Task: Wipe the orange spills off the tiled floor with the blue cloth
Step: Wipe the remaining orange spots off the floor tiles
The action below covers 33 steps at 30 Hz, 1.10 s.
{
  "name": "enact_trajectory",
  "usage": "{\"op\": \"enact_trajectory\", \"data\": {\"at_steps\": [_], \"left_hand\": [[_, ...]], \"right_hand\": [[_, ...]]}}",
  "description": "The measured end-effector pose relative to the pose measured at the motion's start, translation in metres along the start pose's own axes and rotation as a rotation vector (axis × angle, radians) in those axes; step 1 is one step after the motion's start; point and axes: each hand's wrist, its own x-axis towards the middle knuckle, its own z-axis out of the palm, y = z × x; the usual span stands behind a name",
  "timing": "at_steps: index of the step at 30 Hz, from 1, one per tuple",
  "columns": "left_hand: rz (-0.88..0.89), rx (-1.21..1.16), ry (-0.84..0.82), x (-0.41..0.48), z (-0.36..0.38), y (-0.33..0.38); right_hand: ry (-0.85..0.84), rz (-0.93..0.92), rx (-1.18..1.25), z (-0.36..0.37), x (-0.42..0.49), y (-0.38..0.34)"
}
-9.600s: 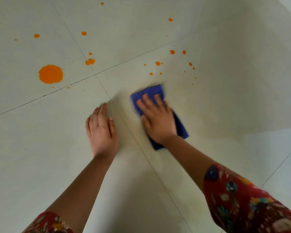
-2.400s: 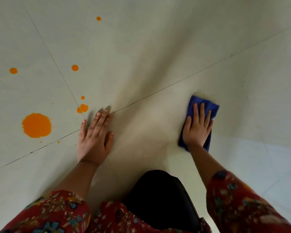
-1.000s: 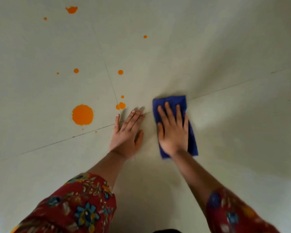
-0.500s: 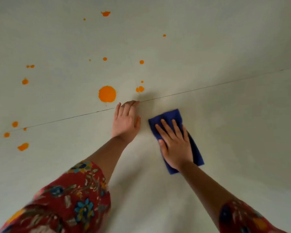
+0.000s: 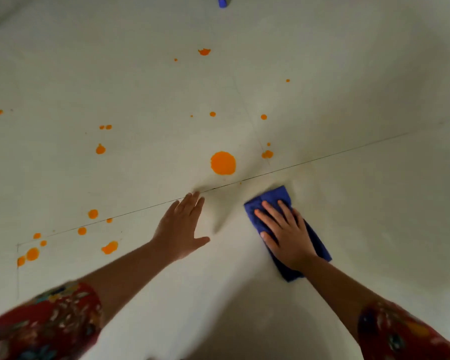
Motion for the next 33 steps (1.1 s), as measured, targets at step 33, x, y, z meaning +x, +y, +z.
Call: {"op": "enact_trajectory", "data": {"at_steps": [33], "left_hand": [[-0.500, -0.499, 0.430, -0.149, 0.090, -0.078]], "right_hand": [[0.045, -0.174, 0.003, 0.020, 0.078, -0.227]]}}
